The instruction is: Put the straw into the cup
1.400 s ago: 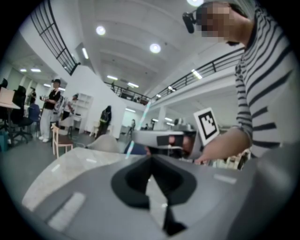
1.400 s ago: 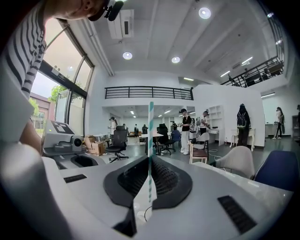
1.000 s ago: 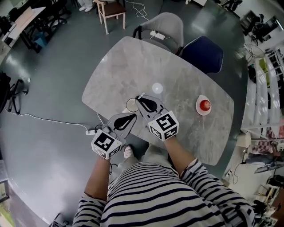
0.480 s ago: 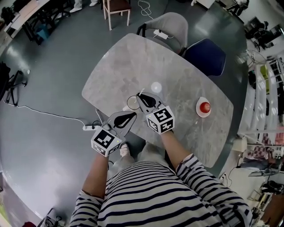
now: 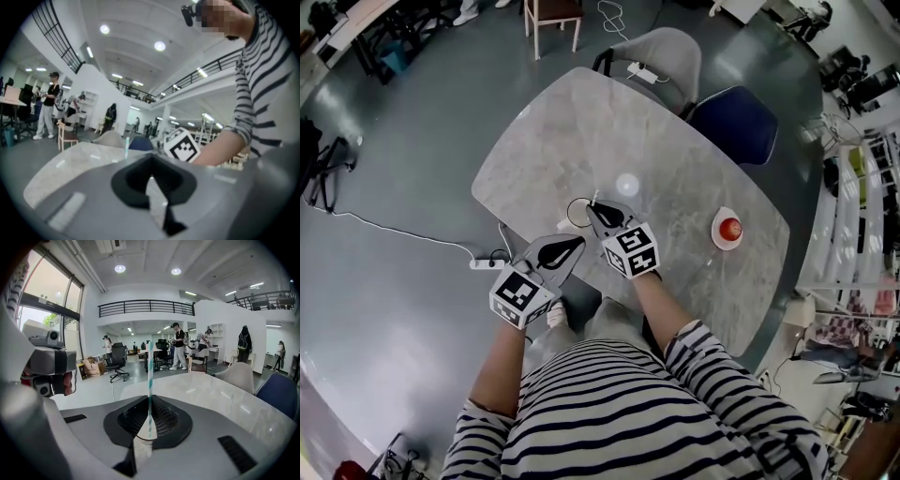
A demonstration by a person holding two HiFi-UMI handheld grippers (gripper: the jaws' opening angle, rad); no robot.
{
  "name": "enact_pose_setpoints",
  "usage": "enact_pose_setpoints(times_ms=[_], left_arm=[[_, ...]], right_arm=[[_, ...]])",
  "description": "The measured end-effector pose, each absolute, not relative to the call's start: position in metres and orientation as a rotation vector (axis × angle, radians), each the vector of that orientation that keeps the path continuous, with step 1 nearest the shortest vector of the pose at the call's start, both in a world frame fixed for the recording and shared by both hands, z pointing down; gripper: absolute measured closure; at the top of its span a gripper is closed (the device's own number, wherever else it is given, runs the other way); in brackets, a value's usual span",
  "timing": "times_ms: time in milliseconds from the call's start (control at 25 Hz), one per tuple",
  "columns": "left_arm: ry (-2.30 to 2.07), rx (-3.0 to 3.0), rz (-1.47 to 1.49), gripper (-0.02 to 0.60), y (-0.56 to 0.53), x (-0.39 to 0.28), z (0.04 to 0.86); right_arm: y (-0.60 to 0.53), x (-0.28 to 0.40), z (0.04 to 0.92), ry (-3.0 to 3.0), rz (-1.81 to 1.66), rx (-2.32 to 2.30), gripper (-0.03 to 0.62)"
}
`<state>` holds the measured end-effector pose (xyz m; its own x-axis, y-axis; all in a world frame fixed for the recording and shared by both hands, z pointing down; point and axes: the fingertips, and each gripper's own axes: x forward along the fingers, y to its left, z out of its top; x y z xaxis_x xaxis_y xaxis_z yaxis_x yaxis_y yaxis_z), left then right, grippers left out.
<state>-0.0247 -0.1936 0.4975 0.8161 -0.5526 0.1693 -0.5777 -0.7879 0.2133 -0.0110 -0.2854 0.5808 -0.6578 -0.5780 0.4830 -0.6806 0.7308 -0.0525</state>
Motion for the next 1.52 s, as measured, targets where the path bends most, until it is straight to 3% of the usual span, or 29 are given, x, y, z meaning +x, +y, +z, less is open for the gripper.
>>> enact_pose_setpoints(times_ms=[1520], left_arm=[[-0.922,2.7,0.157,0.575,-0.186,-0.036,0.502]], right_arm=[[-0.295,-0.032,0.636,-2.336,0.339,0.849,0.572]])
